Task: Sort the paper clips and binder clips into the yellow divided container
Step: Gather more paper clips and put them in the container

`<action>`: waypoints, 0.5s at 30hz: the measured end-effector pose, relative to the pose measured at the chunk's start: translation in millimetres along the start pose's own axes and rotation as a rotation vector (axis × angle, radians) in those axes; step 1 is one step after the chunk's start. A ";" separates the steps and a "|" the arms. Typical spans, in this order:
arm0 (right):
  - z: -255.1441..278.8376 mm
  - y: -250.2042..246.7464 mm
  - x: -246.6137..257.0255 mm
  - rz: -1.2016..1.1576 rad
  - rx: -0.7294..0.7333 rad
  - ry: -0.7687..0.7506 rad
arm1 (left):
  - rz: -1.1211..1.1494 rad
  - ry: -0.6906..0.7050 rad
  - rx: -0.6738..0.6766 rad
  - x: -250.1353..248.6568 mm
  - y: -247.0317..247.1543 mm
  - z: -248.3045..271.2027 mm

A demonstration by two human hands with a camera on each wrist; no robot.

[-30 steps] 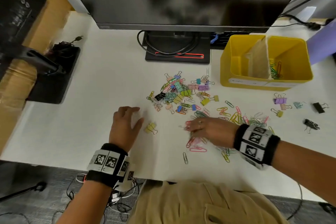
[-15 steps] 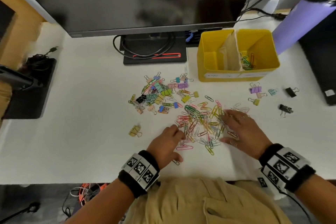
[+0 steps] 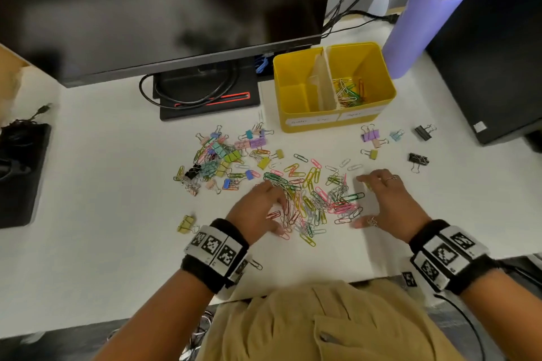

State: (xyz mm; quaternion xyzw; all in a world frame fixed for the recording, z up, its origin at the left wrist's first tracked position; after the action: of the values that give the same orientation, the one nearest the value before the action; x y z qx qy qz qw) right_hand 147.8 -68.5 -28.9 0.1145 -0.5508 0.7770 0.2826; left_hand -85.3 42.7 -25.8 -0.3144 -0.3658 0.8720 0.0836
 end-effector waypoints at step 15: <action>-26.3 3.1 32.5 -0.037 0.147 -0.072 | -0.328 -0.009 -0.061 18.4 15.1 17.9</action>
State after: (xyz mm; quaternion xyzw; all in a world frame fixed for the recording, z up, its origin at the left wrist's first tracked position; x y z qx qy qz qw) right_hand 123.1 -34.9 -25.1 0.1729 -0.4997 0.8054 0.2678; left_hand -109.5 28.3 -35.6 -0.2490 -0.4388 0.8366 0.2134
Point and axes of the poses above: each hand's wrist, its own z-axis away from the middle knuckle, its own y-axis out of the palm, x = y × z, the point moved 3 cm from there along -z, towards the middle knuckle, and after that the axes turned 7 degrees about -y, right-handed, at the moved point
